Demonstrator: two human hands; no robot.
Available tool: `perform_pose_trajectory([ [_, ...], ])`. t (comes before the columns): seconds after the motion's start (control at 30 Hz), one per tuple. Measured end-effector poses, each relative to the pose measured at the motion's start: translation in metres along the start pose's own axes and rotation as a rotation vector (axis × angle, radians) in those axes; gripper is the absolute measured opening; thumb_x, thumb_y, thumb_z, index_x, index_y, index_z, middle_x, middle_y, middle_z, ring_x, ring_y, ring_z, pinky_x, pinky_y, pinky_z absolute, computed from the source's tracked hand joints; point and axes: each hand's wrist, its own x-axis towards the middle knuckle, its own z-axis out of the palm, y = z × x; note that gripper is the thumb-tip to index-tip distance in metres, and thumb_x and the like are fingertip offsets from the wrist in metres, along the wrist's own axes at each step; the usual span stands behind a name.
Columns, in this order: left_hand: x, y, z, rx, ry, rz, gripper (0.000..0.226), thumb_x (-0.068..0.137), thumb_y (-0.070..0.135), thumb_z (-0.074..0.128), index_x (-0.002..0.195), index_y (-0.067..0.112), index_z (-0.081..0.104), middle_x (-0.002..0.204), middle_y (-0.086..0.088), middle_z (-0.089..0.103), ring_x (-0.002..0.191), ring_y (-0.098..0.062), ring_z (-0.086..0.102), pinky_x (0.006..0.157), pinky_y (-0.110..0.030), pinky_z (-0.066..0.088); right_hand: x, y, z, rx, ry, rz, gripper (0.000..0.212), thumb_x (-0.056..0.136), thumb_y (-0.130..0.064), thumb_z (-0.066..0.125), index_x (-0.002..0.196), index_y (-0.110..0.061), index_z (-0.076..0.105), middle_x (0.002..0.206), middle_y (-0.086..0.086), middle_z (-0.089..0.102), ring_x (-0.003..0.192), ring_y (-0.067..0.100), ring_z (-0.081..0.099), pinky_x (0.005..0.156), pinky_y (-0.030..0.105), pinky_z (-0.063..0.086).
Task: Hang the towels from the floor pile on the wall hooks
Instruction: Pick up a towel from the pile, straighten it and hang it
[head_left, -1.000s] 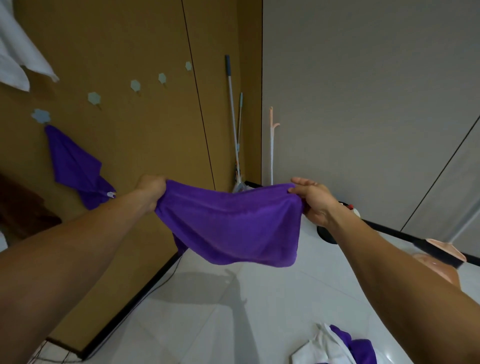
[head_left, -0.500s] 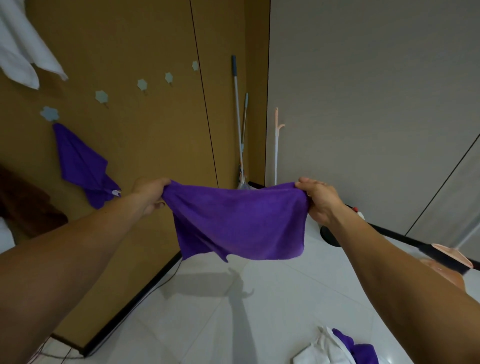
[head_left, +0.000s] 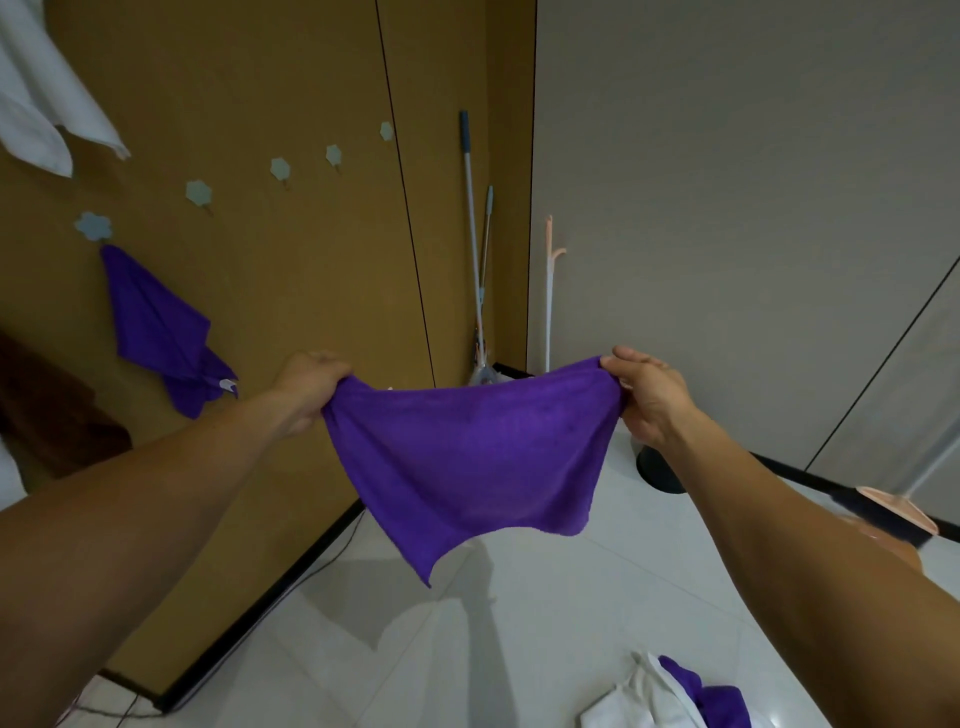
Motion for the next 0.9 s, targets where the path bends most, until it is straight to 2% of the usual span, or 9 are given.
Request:
perform_pose_trajectory([
  [0.07, -0.001, -0.001, 0.001, 0.074, 0.029, 0.024, 0.014, 0.087, 0.005, 0.058, 0.075, 0.013, 0.058, 0.077, -0.006, 0.057, 0.070, -0.017, 0.052, 0.066, -0.031, 0.043, -0.001, -0.002, -0.003, -0.044, -0.005, -0.020, 0.042, 0.081, 0.001, 0.071, 0.121, -0.006, 0.059, 0.104, 0.010, 0.064, 0.084, 0.016, 0.063, 0.083, 0.033, 0.055],
  [0.13, -0.002, 0.000, 0.001, 0.152, 0.048, 0.037, 0.010, 0.088, 0.007, 0.059, 0.080, 0.012, 0.061, 0.079, -0.005, 0.059, 0.073, -0.016, 0.054, 0.066, -0.028, 0.044, -0.001, -0.003, -0.006, -0.099, -0.009, -0.045, 0.036, 0.083, -0.001, 0.070, 0.117, -0.009, 0.059, 0.097, 0.008, 0.064, 0.068, 0.011, 0.062, 0.072, 0.031, 0.057],
  [0.2, -0.003, 0.001, 0.000, 0.176, 0.036, 0.001, 0.007, 0.089, 0.009, 0.058, 0.084, 0.011, 0.061, 0.080, -0.005, 0.058, 0.073, -0.018, 0.053, 0.065, -0.028, 0.044, 0.001, -0.002, -0.009, -0.203, 0.001, -0.066, 0.026, 0.086, -0.004, 0.068, 0.110, -0.012, 0.063, 0.098, 0.007, 0.065, 0.075, 0.016, 0.064, 0.070, 0.031, 0.056],
  [0.33, -0.005, 0.004, -0.005, 0.117, -0.007, -0.164, 0.004, 0.086, 0.017, 0.060, 0.082, 0.015, 0.060, 0.076, -0.003, 0.054, 0.065, -0.016, 0.048, 0.059, -0.028, 0.039, 0.011, 0.004, -0.003, -0.483, 0.047, -0.111, 0.009, 0.093, -0.010, 0.060, 0.096, -0.018, 0.065, 0.093, 0.004, 0.064, 0.084, 0.019, 0.059, 0.078, 0.036, 0.054],
  [0.43, -0.003, 0.005, -0.012, 0.127, -0.058, -0.282, 0.007, 0.079, 0.024, 0.063, 0.084, 0.019, 0.060, 0.080, 0.001, 0.056, 0.070, -0.015, 0.049, 0.063, -0.028, 0.036, 0.020, 0.012, 0.011, -0.698, 0.025, -0.137, 0.011, 0.096, -0.014, 0.056, 0.087, -0.019, 0.061, 0.088, 0.004, 0.060, 0.074, 0.014, 0.052, 0.059, 0.026, 0.042],
  [0.63, 0.014, -0.001, -0.049, 0.236, -0.225, -0.320, 0.020, 0.070, 0.029, 0.075, 0.089, 0.024, 0.072, 0.087, 0.013, 0.068, 0.082, -0.008, 0.055, 0.064, -0.028, 0.032, 0.039, 0.022, 0.051, -0.926, -0.051, -0.078, 0.014, 0.092, -0.013, 0.061, 0.079, -0.013, 0.064, 0.082, 0.008, 0.063, 0.065, 0.015, 0.055, 0.051, 0.024, 0.042],
  [0.7, 0.022, -0.002, -0.063, 0.287, -0.338, -0.312, 0.022, 0.066, 0.030, 0.079, 0.088, 0.030, 0.076, 0.084, 0.018, 0.071, 0.087, -0.006, 0.055, 0.067, -0.028, 0.032, 0.043, 0.023, 0.072, -0.958, -0.125, -0.081, 0.013, 0.088, -0.023, 0.068, 0.089, -0.011, 0.070, 0.086, 0.006, 0.068, 0.069, 0.015, 0.062, 0.051, 0.022, 0.045],
  [0.8, 0.036, -0.001, -0.080, 0.402, -0.405, -0.253, 0.024, 0.066, 0.021, 0.083, 0.087, 0.030, 0.076, 0.079, 0.017, 0.072, 0.086, -0.006, 0.059, 0.066, -0.024, 0.037, 0.046, 0.022, 0.108, -1.042, -0.304, -0.050, 0.039, 0.067, -0.053, 0.081, 0.091, -0.023, 0.074, 0.088, -0.002, 0.072, 0.080, 0.016, 0.067, 0.057, 0.023, 0.048],
  [0.9, 0.054, 0.003, -0.101, 0.499, -0.388, -0.179, 0.026, 0.065, 0.013, 0.085, 0.087, 0.019, 0.074, 0.078, 0.008, 0.074, 0.073, -0.006, 0.067, 0.058, -0.018, 0.048, 0.058, 0.021, 0.141, -1.159, -0.475, -0.051, 0.043, 0.053, -0.055, 0.087, 0.085, -0.029, 0.077, 0.089, -0.009, 0.072, 0.085, 0.013, 0.067, 0.064, 0.022, 0.049],
])
